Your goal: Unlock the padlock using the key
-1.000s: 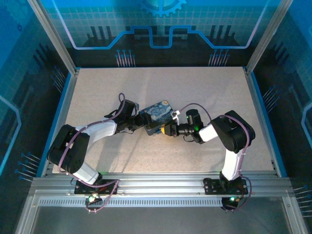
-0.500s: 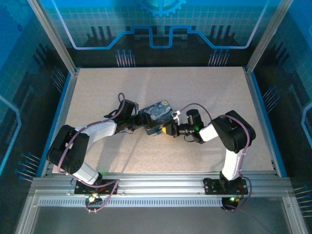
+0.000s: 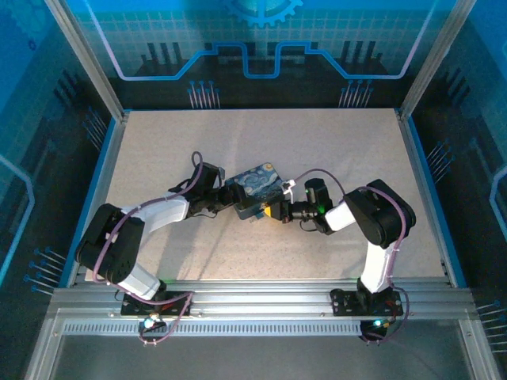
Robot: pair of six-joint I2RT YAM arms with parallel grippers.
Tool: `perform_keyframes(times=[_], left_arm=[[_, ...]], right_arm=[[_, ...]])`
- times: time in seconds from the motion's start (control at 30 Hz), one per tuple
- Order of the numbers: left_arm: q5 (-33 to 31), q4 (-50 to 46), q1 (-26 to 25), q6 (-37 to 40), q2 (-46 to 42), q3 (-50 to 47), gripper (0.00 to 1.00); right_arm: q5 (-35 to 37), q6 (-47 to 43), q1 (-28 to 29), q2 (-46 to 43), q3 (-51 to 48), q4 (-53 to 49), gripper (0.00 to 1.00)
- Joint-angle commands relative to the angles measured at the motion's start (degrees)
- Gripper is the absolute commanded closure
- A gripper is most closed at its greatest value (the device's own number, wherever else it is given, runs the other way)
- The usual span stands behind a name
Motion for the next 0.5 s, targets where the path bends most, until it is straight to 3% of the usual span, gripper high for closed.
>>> perform_keyframes(times=[0.0, 0.47], left_arm=[[-0.5, -4.1, -0.6, -0.1, 0.1, -2.4, 0.32], [-0.5, -3.8, -0.6, 0.0, 0.7, -2.7, 0.32]], right_arm=[[-2.3, 2.7, -1.5, -1.0, -0.5, 6.2, 1.0], [-2.9, 4.7, -3.4, -0.6, -1.3, 7.4, 1.0]])
